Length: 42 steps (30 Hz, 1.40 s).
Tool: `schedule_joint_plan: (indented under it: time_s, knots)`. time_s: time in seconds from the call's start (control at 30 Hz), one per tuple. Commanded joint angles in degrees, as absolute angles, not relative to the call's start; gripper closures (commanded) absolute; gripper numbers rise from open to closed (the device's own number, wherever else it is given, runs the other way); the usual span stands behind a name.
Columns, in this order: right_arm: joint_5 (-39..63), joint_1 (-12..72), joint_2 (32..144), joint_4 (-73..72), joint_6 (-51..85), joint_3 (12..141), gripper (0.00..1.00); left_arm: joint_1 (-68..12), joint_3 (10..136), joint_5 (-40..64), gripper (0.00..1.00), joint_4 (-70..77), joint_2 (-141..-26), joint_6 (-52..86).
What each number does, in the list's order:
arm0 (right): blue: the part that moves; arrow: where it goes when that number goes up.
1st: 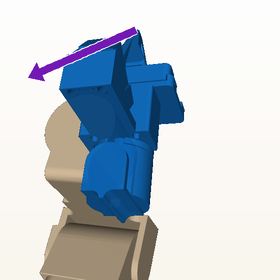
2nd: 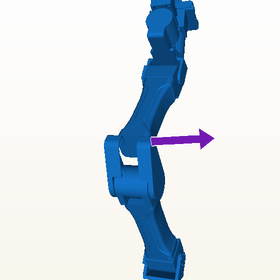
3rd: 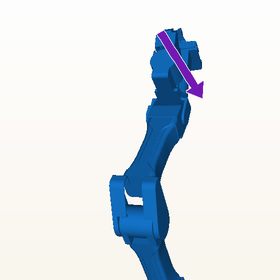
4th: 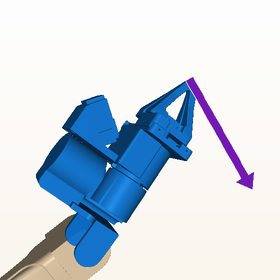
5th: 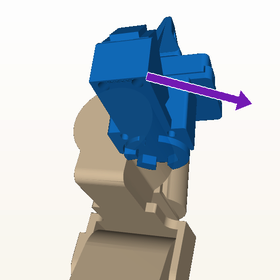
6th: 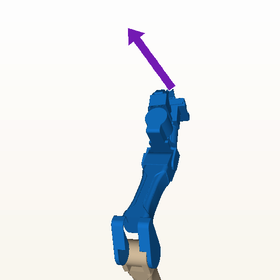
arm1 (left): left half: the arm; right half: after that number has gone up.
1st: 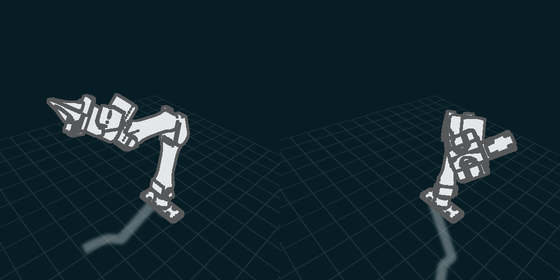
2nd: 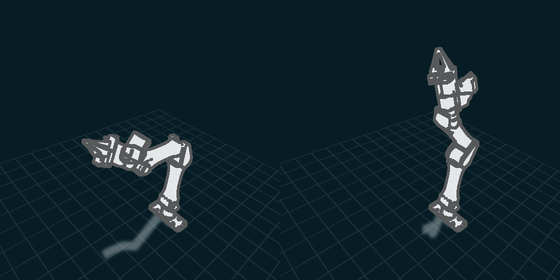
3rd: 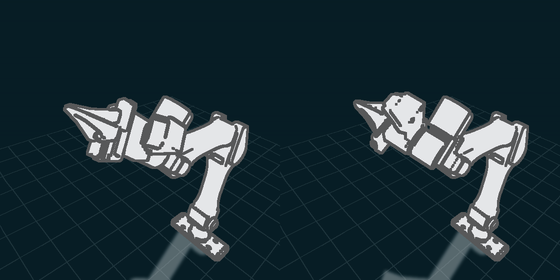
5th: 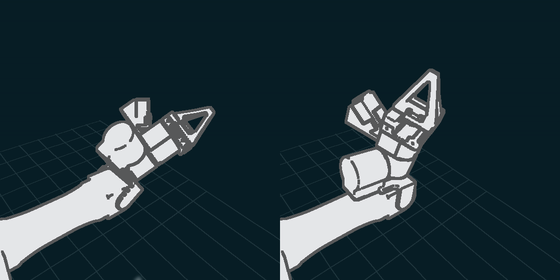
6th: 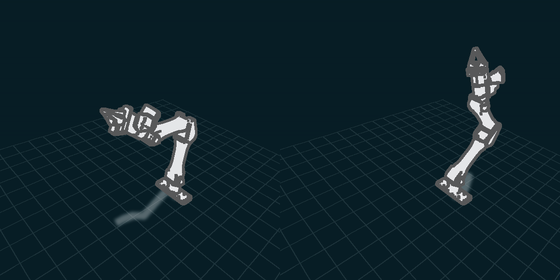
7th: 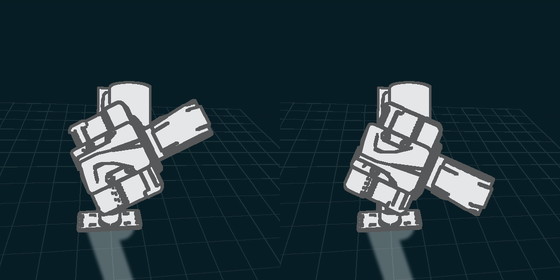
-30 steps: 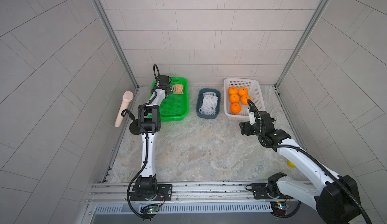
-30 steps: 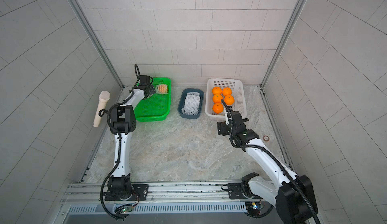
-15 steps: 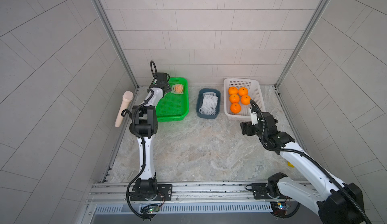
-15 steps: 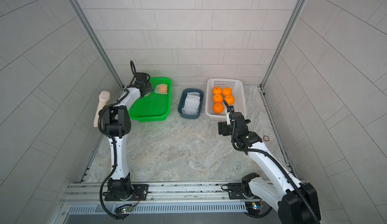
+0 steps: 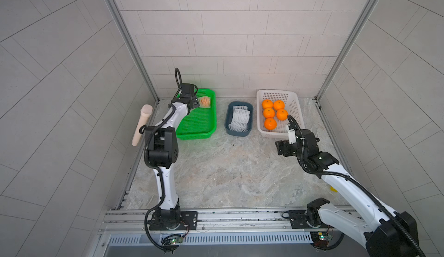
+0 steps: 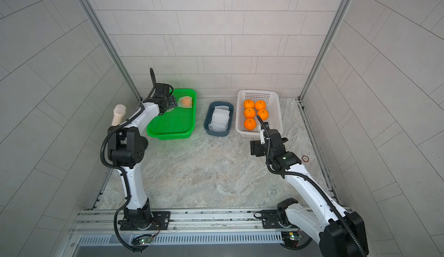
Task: Remove foam nets from oranges
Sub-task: Pick up the orange from the basket, then place the orange at the center of the board.
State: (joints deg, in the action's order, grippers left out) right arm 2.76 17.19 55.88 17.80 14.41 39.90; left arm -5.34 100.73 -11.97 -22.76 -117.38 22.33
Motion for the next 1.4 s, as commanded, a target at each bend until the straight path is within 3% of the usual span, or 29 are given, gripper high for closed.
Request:
schedule_joint_plan:
  time_s: [0.0, 0.73, 1.37]
  knots:
    - [3.2, 16.9, 53.4, 19.2, 15.1, 39.3, 0.13, -6.8, 99.2, -12.3, 0.29, -24.3, -112.8, 21.1]
    - [2.7, 15.8, 52.4, 19.6, 15.6, 38.6, 0.11, -17.4, 92.5, -6.9, 0.29, -33.0, -97.9, 14.1]
    - [3.3, 15.3, 53.4, 19.1, 15.6, 38.7, 0.11, -35.4, 68.1, -10.2, 0.29, -25.6, -82.9, 18.5]
